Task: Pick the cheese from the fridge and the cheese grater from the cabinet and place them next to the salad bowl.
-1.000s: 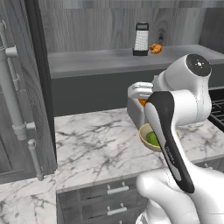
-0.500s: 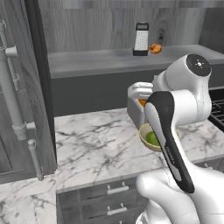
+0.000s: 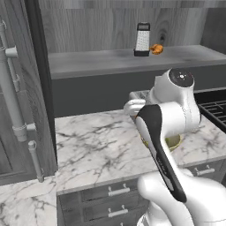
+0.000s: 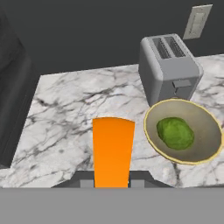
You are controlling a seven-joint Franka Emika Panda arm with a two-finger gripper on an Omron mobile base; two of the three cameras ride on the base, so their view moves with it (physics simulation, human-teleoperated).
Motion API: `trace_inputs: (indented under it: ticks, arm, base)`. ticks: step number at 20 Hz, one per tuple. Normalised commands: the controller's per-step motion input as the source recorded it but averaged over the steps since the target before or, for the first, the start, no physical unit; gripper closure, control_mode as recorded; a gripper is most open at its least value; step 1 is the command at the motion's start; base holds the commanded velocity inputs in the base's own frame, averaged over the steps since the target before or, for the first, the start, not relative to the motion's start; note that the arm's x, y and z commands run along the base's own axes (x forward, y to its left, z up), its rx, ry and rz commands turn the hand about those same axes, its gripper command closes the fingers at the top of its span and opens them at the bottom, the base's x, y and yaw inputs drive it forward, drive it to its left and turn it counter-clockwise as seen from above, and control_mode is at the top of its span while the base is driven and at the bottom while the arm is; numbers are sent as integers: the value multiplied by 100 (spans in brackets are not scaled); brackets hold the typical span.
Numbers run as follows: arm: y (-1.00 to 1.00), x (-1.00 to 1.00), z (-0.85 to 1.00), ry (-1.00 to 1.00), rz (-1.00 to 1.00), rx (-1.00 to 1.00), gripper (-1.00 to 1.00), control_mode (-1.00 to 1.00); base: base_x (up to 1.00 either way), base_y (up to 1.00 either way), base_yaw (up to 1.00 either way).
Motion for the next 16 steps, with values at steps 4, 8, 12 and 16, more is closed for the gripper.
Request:
trace_inputs:
  ticks: [4,8,12,16]
  arm:
    - [10,7,-64,2,0,-2,100,-100]
    - [0,9,-48,-1,0,8,100,-100]
    - [7,15,-48,0,0,-4,100,-100]
    - [24,34,-50,0,-2,-22,100,-100]
  base:
    - [0,0,0]
    - [0,0,0]
    - [0,0,0]
    - [0,0,0]
